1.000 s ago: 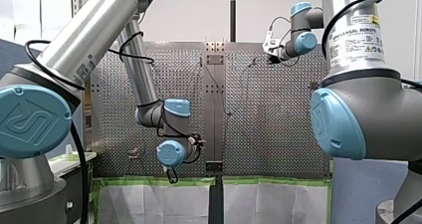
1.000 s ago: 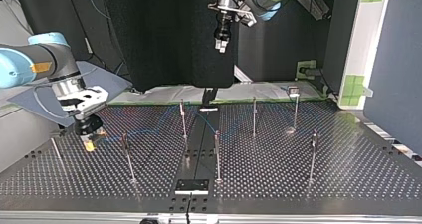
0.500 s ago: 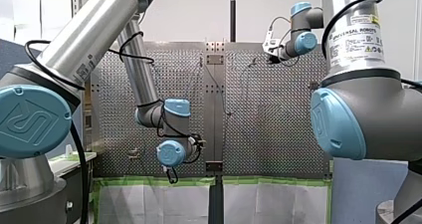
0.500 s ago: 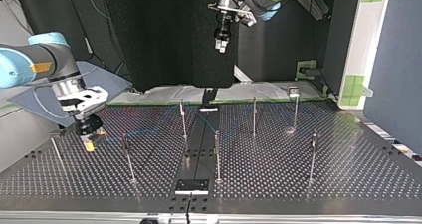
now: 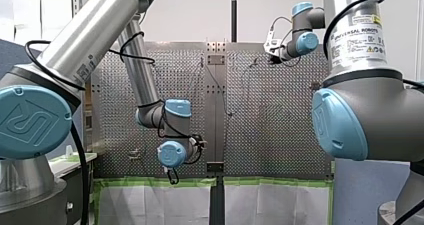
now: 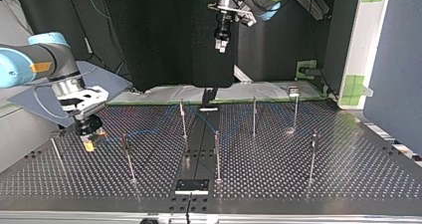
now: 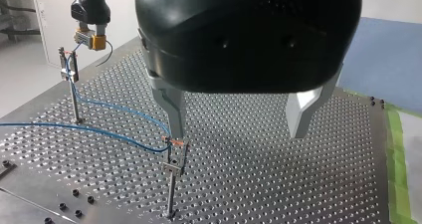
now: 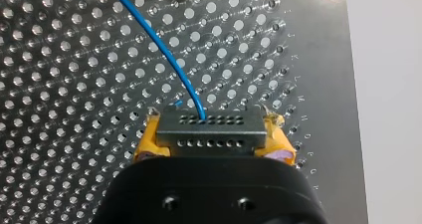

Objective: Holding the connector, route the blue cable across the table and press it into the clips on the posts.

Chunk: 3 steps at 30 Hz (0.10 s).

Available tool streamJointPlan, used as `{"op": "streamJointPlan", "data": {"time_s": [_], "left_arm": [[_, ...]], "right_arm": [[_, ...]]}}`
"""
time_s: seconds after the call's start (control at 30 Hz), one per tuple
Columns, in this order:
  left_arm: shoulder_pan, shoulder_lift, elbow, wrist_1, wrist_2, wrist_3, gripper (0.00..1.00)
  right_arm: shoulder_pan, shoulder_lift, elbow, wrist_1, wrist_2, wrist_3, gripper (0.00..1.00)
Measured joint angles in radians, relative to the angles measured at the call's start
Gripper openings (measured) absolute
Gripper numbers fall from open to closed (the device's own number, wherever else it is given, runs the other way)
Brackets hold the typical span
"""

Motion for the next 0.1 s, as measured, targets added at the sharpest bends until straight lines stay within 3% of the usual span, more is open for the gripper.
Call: {"op": "streamJointPlan", "data": {"time_s": [0.1], "left_arm": [[0.0,0.0,0.0,0.0,0.0,0.0,1.0]], "right_arm": [[0.0,0.0,0.0,0.0,0.0,0.0,0.0]]}}
